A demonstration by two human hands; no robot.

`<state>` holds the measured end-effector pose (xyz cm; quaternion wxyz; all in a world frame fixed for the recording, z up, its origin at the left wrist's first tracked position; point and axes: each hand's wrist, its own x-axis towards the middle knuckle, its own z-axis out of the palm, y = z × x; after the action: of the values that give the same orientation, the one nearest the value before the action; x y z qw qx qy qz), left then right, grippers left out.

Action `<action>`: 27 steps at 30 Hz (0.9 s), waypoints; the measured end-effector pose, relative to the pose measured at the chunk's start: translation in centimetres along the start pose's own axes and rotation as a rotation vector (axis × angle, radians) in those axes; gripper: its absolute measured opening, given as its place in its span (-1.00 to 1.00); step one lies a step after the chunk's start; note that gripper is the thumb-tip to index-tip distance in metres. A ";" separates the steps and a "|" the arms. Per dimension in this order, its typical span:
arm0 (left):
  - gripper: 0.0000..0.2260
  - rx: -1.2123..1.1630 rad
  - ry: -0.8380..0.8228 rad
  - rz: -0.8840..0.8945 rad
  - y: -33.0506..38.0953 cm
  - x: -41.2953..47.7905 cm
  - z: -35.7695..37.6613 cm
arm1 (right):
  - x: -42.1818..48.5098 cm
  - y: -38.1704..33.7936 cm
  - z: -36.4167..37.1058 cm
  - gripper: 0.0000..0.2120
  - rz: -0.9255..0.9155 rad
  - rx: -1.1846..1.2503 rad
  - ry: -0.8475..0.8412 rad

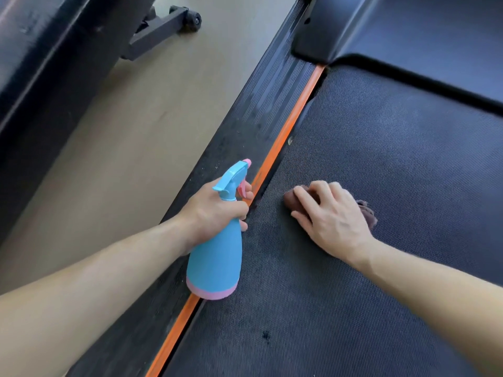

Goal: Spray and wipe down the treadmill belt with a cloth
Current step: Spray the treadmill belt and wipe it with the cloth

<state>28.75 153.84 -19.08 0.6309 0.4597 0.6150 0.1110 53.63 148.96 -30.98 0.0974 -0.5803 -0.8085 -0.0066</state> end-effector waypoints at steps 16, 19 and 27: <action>-0.63 0.062 0.025 -0.012 1.0 0.1 0.4 | -0.5 -2.2 -0.6 -0.54 0.037 0.057 -0.126; -0.68 0.034 0.037 -0.019 1.2 -0.1 0.3 | -1.0 -1.4 -1.0 -0.47 0.059 0.022 -0.142; -0.62 0.028 0.035 -0.037 0.7 -0.9 0.2 | 2.3 -1.5 -0.2 -0.63 0.210 0.071 -0.034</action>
<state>29.05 153.49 -18.00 0.6154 0.4549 0.6361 0.0987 51.57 150.59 -30.28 0.1042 -0.6583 -0.7444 0.0422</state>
